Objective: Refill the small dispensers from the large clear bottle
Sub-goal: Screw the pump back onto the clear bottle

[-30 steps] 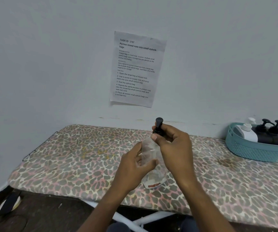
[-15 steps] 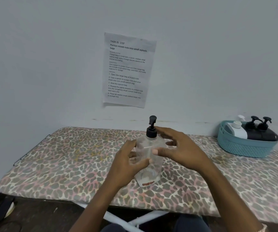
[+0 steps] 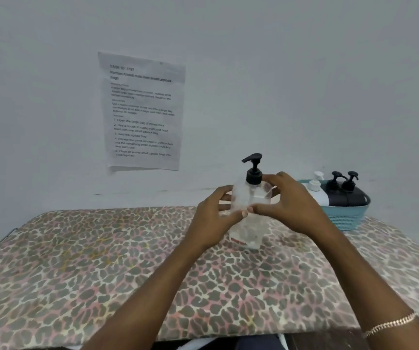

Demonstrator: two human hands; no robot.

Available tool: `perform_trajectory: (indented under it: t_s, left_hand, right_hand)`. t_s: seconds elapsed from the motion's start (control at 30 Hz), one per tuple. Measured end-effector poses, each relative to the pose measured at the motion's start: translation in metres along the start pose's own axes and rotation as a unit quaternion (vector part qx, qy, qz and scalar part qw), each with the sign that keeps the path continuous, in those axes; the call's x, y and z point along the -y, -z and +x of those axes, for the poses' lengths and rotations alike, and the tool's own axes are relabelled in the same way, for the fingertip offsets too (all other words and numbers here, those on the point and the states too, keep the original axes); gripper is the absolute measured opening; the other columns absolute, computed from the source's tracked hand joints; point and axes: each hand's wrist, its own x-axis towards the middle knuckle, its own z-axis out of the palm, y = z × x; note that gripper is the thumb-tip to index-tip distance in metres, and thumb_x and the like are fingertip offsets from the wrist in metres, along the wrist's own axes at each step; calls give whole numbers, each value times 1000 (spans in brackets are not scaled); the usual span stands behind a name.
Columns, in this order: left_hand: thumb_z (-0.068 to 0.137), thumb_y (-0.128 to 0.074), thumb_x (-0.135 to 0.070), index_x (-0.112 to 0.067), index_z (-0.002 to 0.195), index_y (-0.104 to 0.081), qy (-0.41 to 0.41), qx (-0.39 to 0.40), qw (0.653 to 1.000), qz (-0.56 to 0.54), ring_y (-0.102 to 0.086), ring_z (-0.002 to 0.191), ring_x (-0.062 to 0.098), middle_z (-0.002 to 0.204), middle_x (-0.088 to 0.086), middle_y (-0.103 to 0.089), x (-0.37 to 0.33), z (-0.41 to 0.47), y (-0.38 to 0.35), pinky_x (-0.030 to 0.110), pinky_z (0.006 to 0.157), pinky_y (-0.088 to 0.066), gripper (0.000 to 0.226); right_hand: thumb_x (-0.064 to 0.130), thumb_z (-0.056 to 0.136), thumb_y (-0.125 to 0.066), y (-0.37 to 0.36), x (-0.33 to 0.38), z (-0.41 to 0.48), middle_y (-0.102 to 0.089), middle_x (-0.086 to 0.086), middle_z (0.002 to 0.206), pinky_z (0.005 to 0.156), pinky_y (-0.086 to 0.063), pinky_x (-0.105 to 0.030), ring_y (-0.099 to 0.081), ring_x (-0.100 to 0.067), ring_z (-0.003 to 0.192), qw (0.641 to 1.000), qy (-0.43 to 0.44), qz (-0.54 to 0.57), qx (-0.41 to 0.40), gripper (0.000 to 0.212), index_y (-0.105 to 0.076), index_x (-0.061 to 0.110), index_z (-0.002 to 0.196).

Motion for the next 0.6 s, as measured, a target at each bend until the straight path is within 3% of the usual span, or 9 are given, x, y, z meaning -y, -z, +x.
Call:
perform_trajectory:
  t_s: [0.1, 0.23, 0.33, 0.43, 0.5, 0.6]
  left_hand:
    - [91, -80, -45, -30, 143, -56, -2, -19, 1000, 11, -69, 105, 2, 120, -14, -64, -6, 35, -31, 20, 78, -56, 60]
    - [94, -76, -44, -23, 146, -54, 25, -25, 999, 35, -68, 107, 16, 127, 0, -62, -4, 80, -69, 21, 73, -51, 60]
    - [100, -70, -40, -20, 149, -52, 46, -9, 998, 39, -67, 108, 20, 132, 5, -64, 2, 106, -90, 21, 64, -50, 56]
    - [103, -64, -32, -20, 151, -51, 56, 18, 998, 37, -71, 102, 23, 134, 7, -66, 12, 122, -106, 21, 63, -52, 51]
    - [105, -61, -27, -19, 152, -50, 59, 32, 997, 36, -73, 96, 20, 134, 8, -67, 18, 129, -114, 22, 64, -55, 49]
    - [105, -57, -19, -20, 154, -49, 65, 51, 995, 50, -69, 87, 3, 134, 6, -68, 27, 136, -124, 20, 67, -57, 50]
  right_hand:
    - [48, 74, -91, 6, -19, 21, -54, 6, 113, 67, -39, -19, -56, -8, 91, 995, -33, -42, -90, 77, -61, 19, 139]
    - [46, 76, -89, 2, -42, 48, -55, -6, 125, 74, -39, -30, -56, -19, 95, 980, -74, -88, -162, 76, -58, 7, 133]
    - [44, 78, -87, -6, -58, 64, -51, -9, 115, 68, -43, -36, -60, -31, 94, 970, -93, -122, -188, 65, -55, 4, 118]
    - [42, 78, -85, -14, -74, 74, -43, -6, 105, 62, -40, -37, -57, -34, 88, 963, -106, -131, -209, 59, -50, 6, 109]
    - [43, 80, -84, -18, -84, 79, -46, -10, 108, 61, -39, -37, -57, -35, 90, 961, -121, -135, -211, 60, -49, 5, 110]
    - [45, 82, -83, -23, -96, 84, -51, -14, 113, 61, -38, -36, -60, -36, 92, 957, -143, -150, -203, 63, -49, 3, 113]
